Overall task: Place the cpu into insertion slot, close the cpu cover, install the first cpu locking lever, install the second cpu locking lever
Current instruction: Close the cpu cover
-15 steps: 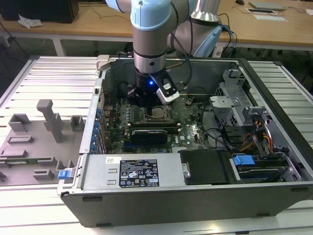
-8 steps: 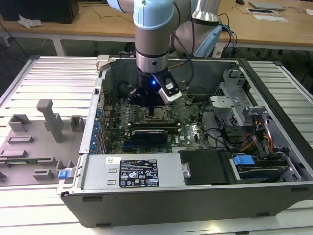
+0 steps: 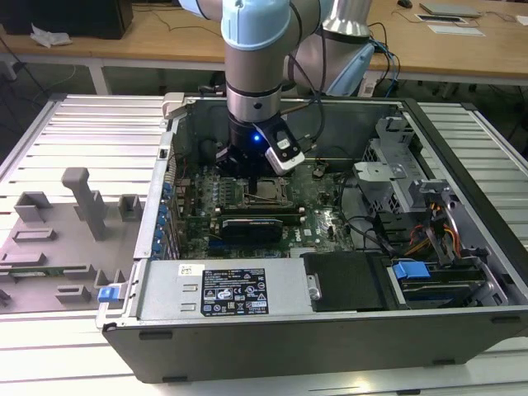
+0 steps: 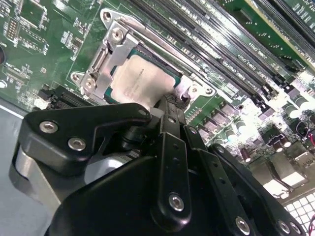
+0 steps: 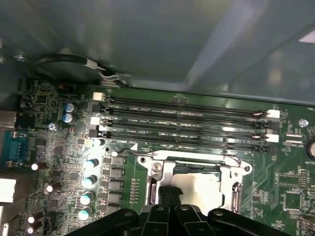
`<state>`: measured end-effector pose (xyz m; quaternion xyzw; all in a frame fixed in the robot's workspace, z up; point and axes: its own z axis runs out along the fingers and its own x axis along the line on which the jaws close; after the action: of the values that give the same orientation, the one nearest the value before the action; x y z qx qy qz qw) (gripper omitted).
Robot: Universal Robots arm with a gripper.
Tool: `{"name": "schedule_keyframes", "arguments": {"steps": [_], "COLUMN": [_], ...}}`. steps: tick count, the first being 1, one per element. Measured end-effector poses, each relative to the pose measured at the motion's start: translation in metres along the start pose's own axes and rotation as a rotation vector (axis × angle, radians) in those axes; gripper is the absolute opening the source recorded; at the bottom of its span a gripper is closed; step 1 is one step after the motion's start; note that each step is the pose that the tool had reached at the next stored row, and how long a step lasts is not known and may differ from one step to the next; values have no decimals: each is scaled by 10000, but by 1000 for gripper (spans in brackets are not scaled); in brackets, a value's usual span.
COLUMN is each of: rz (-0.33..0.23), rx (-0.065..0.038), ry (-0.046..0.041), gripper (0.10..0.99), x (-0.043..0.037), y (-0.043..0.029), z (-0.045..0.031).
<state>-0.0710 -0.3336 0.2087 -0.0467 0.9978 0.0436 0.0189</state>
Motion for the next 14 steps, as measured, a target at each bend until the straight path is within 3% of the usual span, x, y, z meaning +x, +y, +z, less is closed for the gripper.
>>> {"name": "schedule_keyframes", "arguments": {"steps": [3,14], "rz": [-149,-282], "rx": [-151,-175], "ry": [-3,12], "gripper": [106,106], "x": [20,0], "y": [2,-1], "z": [20,49]}}
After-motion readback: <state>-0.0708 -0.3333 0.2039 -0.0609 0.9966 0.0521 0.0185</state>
